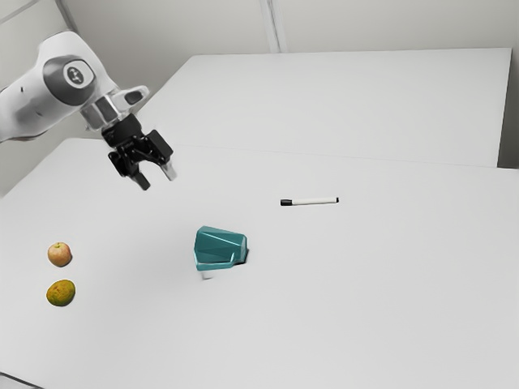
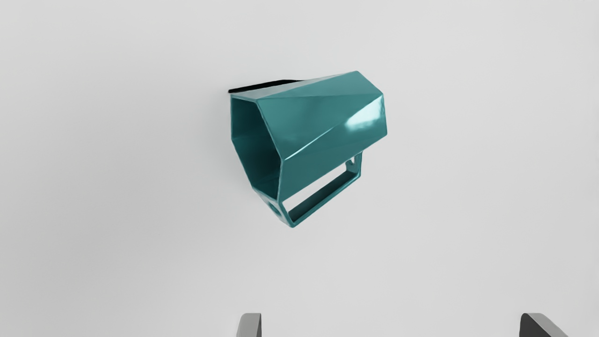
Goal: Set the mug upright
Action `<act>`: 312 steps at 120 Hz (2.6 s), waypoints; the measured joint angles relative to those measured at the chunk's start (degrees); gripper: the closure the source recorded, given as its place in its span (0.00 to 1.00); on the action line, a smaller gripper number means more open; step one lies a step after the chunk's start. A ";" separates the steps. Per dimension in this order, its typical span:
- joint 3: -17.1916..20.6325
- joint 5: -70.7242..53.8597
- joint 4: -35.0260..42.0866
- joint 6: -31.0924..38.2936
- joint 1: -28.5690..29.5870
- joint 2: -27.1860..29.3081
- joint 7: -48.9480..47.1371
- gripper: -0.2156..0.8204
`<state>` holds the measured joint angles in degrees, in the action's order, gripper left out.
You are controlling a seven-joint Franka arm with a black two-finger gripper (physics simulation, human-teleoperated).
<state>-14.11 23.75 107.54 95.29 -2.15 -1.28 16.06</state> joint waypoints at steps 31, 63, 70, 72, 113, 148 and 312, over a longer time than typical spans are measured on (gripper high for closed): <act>-1.10 10.22 8.15 4.41 -0.20 -2.90 3.26 0.21; -1.10 16.49 11.83 10.07 -1.95 -4.94 9.14 0.21; -1.11 17.09 11.89 11.45 -1.77 -5.63 10.65 0.21; -1.13 17.22 11.83 11.78 -1.75 -6.00 11.07 0.21; -1.53 20.30 10.25 16.11 -1.47 -11.67 17.94 0.21; -1.48 23.41 10.50 16.91 -1.47 -14.09 21.46 0.22; 4.18 23.25 13.69 16.67 -1.73 -6.52 20.34 0.95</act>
<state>-9.92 47.00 121.23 111.96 -3.88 -7.80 36.40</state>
